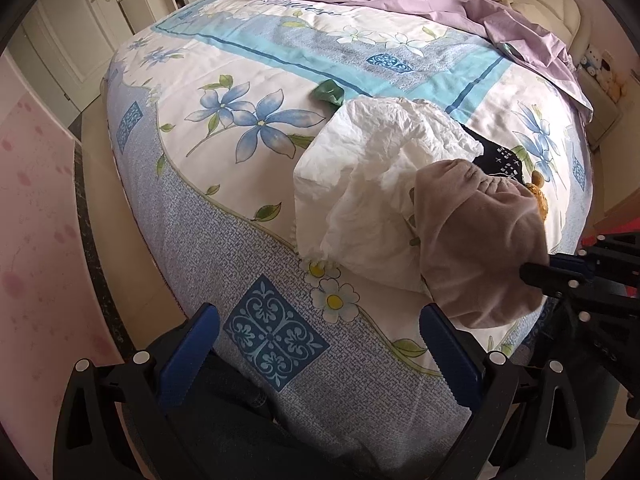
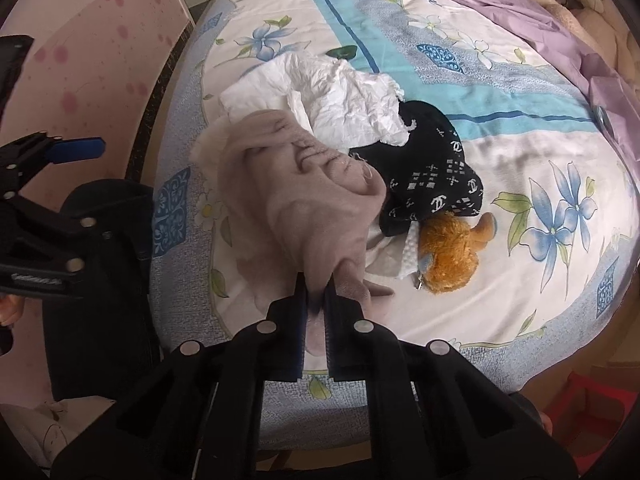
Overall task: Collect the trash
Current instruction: 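Grasp the mauve cloth with the right tool while the left tool grasps the white tissue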
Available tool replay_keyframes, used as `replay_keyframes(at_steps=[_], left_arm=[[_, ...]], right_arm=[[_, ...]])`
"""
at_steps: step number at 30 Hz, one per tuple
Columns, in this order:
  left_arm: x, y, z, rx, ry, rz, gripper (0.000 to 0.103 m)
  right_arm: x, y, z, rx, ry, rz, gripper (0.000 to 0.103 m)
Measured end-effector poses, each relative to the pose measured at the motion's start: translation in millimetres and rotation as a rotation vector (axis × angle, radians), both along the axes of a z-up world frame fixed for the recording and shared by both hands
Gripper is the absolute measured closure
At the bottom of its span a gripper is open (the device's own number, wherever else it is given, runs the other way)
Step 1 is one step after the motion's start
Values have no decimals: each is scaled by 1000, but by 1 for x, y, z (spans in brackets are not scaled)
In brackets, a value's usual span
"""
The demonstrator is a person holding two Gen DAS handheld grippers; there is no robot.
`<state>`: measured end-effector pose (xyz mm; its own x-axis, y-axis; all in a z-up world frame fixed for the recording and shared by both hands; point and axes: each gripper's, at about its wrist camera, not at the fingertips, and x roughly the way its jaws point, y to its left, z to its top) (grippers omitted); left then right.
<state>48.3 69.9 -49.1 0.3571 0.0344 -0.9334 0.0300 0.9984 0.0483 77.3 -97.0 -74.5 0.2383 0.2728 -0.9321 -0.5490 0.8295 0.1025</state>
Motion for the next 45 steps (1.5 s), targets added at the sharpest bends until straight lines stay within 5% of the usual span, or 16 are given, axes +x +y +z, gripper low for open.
replay_keyframes(at_steps=[7,16,23,24,28,31,37,45], left_arm=[[16,-7,-5,0,-12,-48,5],[51,-20,-28,-149,59,-106,5],[81,-31,-48,-161,111,-95,6],[84,-33,-51,-156,123,-95,9],[88,-34,-57,-208,178,-92,60],[83,-38,-50,-198,163,-107,74],[70,-35,-21,-181,110,-112,88],[51,-20,31,-167,26,-85,91]], right_arm=[[-12,-16,23,16,-15,-16,96],[-19,-30,22,17,13,-31,96],[-22,-38,10,36,53,-53,96],[-21,-39,8,39,58,-54,96],[-22,-40,4,49,70,-51,96],[-21,-40,3,50,69,-57,96],[-24,-45,13,80,51,-72,97],[-36,-55,40,100,-11,-89,98]])
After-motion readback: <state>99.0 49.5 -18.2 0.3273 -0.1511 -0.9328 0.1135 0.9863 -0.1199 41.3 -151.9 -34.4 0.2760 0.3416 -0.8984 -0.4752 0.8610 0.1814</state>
